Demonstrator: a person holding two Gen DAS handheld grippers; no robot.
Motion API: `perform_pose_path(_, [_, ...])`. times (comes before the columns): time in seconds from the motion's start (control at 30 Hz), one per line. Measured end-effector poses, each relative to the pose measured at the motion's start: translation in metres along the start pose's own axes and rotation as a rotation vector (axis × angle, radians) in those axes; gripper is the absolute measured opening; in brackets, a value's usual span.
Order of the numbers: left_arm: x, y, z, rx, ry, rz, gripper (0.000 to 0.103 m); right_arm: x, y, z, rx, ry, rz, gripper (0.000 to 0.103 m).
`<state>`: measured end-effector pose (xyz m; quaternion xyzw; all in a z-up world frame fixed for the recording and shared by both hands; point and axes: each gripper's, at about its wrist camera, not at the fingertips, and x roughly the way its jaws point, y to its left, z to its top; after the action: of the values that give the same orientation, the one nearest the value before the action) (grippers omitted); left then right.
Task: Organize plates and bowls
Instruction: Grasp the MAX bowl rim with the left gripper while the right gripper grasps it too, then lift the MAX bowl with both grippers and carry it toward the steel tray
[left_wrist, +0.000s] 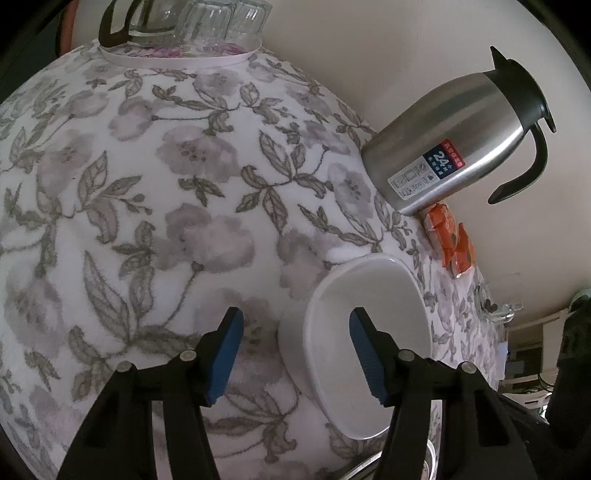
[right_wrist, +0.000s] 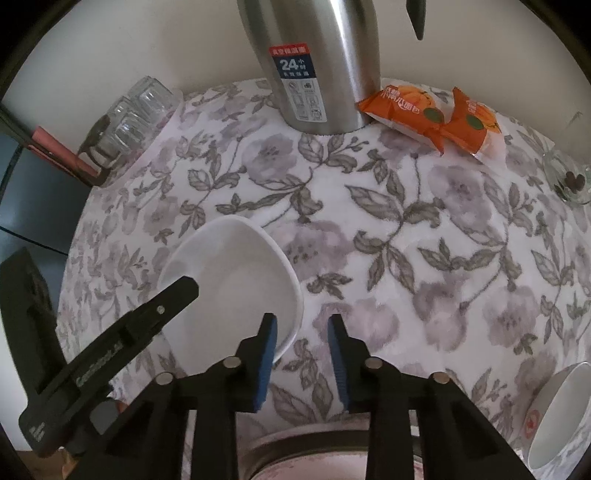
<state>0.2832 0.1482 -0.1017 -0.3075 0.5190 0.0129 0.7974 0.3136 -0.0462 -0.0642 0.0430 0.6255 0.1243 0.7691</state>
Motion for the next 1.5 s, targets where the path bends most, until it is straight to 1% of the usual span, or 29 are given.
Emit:
perform_pose_path(0.07, [0.002, 0.001, 0.0, -0.005, -0.002, 0.005, 0.061, 0.004, 0.001, 0.001, 0.0, 0.008, -0.007, 0.024])
perform_pose_path(0.17, [0.005, 0.002, 0.0, -0.008, 0.001, 0.004, 0.06, 0.009, 0.003, 0.001, 0.001, 0.015, -0.012, 0.022])
perform_pose_path(0.23, [0.005, 0.003, -0.001, -0.007, 0.003, 0.001, 0.047, 0.01, 0.003, 0.001, 0.001, 0.015, -0.012, 0.02])
perform_pose_path(0.33, [0.004, 0.002, -0.001, 0.0, -0.004, 0.0, 0.039, 0.012, 0.005, 0.002, 0.001, 0.015, -0.019, 0.019])
perform_pose_path(0.43, [0.004, 0.001, -0.002, 0.007, -0.012, 0.001, 0.033, 0.016, 0.005, 0.003, 0.01, 0.017, -0.02, 0.019])
perform_pose_path(0.5, [0.007, 0.002, -0.002, 0.007, -0.009, 0.006, 0.032, 0.02, 0.005, 0.003, 0.016, 0.018, -0.019, 0.019])
perform_pose_path(0.57, [0.009, 0.004, -0.002, 0.003, -0.005, 0.007, 0.032, 0.021, 0.006, 0.003, 0.016, 0.019, -0.009, 0.013])
perform_pose_path(0.6, [0.01, 0.004, -0.002, 0.001, -0.004, 0.007, 0.031, 0.02, 0.007, 0.002, 0.013, 0.018, -0.012, 0.013])
perform_pose_path(0.67, [0.01, 0.003, -0.003, 0.004, -0.003, -0.007, 0.027, 0.02, 0.008, 0.002, 0.005, 0.015, -0.017, 0.013])
perform_pose_path(0.7, [0.009, 0.002, -0.003, 0.007, -0.006, -0.014, 0.021, 0.019, 0.009, 0.002, 0.006, 0.013, -0.017, 0.013])
perform_pose_path(0.8, [0.005, -0.007, -0.005, 0.046, -0.023, 0.006, 0.02, 0.019, 0.008, 0.0, 0.008, 0.008, -0.017, 0.013])
perform_pose_path(0.93, [0.001, -0.01, -0.005, 0.058, -0.013, -0.011, 0.02, 0.011, 0.004, -0.003, 0.009, -0.007, -0.016, 0.013])
perform_pose_path(1.03, [-0.006, -0.018, -0.005, 0.085, -0.019, -0.015, 0.02, -0.001, 0.001, -0.004, 0.015, -0.027, -0.007, 0.013])
perform_pose_path(1.23, [-0.041, -0.043, -0.011, 0.152, -0.069, -0.011, 0.02, -0.04, -0.001, -0.013, 0.01, -0.076, 0.004, 0.013])
perform_pose_path(1.4, [-0.074, -0.06, -0.022, 0.177, -0.097, -0.037, 0.02, -0.076, -0.004, -0.029, 0.016, -0.119, 0.013, 0.013])
perform_pose_path(1.5, [-0.093, -0.071, -0.035, 0.203, -0.109, -0.055, 0.02, -0.099, -0.007, -0.044, 0.021, -0.148, 0.01, 0.013])
